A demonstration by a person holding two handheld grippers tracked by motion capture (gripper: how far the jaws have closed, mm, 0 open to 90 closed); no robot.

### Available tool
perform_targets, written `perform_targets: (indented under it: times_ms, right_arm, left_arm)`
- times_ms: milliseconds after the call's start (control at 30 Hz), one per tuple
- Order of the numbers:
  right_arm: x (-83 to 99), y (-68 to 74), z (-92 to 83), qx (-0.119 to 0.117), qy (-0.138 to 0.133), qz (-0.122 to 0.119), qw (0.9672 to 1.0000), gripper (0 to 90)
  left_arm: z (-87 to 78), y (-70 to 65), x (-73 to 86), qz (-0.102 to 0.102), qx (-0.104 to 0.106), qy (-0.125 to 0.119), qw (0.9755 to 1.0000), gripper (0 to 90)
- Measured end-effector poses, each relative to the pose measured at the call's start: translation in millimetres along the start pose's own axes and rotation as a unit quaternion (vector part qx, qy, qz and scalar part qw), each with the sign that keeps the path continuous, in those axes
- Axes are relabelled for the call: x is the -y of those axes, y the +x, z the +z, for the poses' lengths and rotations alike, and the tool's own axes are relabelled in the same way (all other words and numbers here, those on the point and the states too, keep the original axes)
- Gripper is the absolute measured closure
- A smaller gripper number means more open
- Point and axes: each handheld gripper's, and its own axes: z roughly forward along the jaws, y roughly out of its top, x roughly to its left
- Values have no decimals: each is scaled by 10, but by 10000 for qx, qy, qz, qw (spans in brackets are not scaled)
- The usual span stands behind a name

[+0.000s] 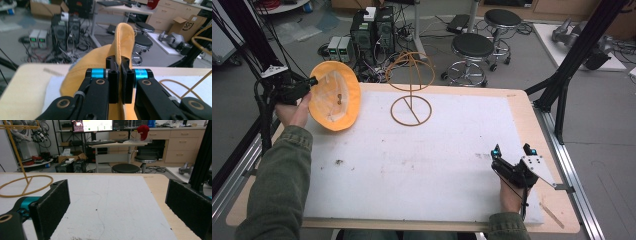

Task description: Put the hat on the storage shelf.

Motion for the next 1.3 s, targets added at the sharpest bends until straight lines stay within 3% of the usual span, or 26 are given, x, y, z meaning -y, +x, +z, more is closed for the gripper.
perform_targets:
  times_ms: [367, 633, 967, 1300]
  right_arm:
    - [-4, -10, -7, -21, -30, 33, 10000, 46]
    - [-2, -10, -2, -86, 6, 64, 9999, 46]
    - [0, -11, 3, -133, 7, 88, 9999, 46]
    - [3, -14, 7, -166, 34, 136, 9998, 46]
  left_arm:
    - [19, -246, -271, 40, 119, -256, 9996, 869]
    - [22, -472, -592, 161, 197, -502, 9984, 869]
    - [65, -652, -769, 282, 232, -593, 9976, 869]
    - [219, -954, -958, 468, 319, -668, 9962, 869]
